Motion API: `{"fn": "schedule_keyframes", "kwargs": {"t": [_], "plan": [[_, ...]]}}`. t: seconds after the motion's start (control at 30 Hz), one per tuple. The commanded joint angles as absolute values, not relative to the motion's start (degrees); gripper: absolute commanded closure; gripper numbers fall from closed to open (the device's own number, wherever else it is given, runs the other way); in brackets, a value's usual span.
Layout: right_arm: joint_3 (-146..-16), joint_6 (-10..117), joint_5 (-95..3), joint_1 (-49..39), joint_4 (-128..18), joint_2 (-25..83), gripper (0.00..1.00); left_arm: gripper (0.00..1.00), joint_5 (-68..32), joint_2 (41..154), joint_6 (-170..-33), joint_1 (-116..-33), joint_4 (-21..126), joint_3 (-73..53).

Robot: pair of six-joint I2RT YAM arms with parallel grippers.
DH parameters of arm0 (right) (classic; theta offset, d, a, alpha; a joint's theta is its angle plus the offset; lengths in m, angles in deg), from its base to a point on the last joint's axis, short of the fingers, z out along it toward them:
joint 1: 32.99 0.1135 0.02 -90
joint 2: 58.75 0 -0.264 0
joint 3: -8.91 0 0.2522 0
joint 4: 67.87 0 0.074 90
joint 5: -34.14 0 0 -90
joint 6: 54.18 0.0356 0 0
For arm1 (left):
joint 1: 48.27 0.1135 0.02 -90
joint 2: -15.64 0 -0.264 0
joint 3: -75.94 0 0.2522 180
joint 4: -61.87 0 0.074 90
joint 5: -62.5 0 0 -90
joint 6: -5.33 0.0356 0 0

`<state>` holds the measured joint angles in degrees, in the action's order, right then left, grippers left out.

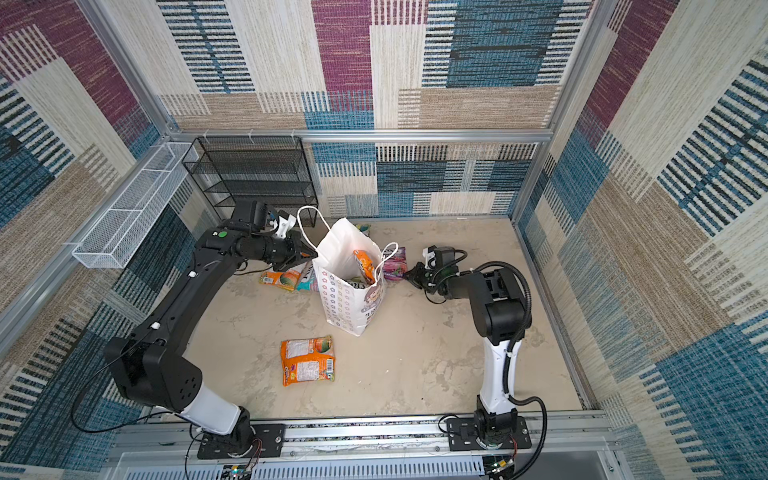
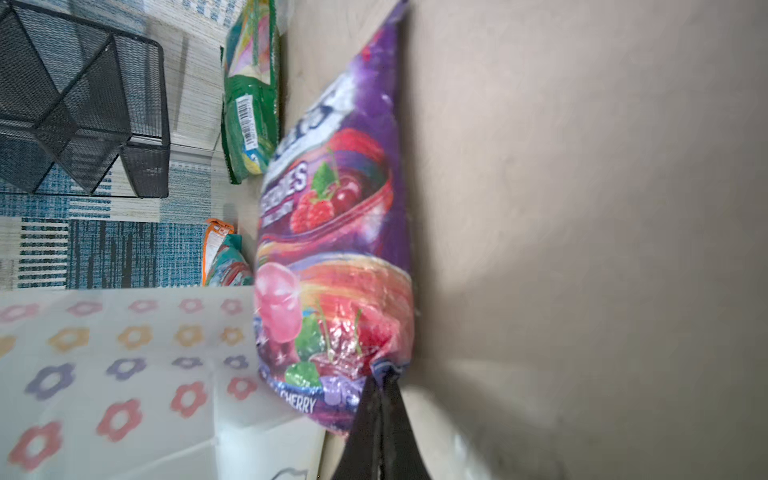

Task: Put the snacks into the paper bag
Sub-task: 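Lift the purple Berries packet with the right gripper and carry it over the bag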

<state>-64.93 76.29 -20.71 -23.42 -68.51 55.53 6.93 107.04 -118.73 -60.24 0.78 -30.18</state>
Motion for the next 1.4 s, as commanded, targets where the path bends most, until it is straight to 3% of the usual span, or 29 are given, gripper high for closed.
{"fn": "schedule_keyframes", "kwargs": {"t": [0.0,0.47,0.67,0.97,1.17,1.37], "plan": [[-62.85,75.37,-20.84,-23.75,-66.24,48.79,1.0,0.98,7.5,107.21,-118.44,-60.14,3.14,-30.31],[-65.1,74.36,-26.61,-24.9,-49.49,17.32,1.0,0.98,8.29,106.95,-118.43,-60.31,3.47,-30.18],[-74.4,75.6,-26.61,-24.74,-42.18,8.98,1.0,0.98,7.78,106.53,-118.8,-61.25,3.48,-30.01],[-99.39,75.99,-24.1,-19.01,-33.51,14.32,1.0,0.98,7.66,106.2,-118.94,-62.35,3.5,-29.85],[-107.75,75.39,-26.11,-9.88,-32.42,20.13,1.0,0.98,7.47,106.33,-118.97,-62.82,3.95,-29.49],[-106.43,73.73,-30.39,0.19,-35.15,22.83,1.0,0.98,6.88,105.91,-118.69,-62.95,3.94,-29.6]]}}
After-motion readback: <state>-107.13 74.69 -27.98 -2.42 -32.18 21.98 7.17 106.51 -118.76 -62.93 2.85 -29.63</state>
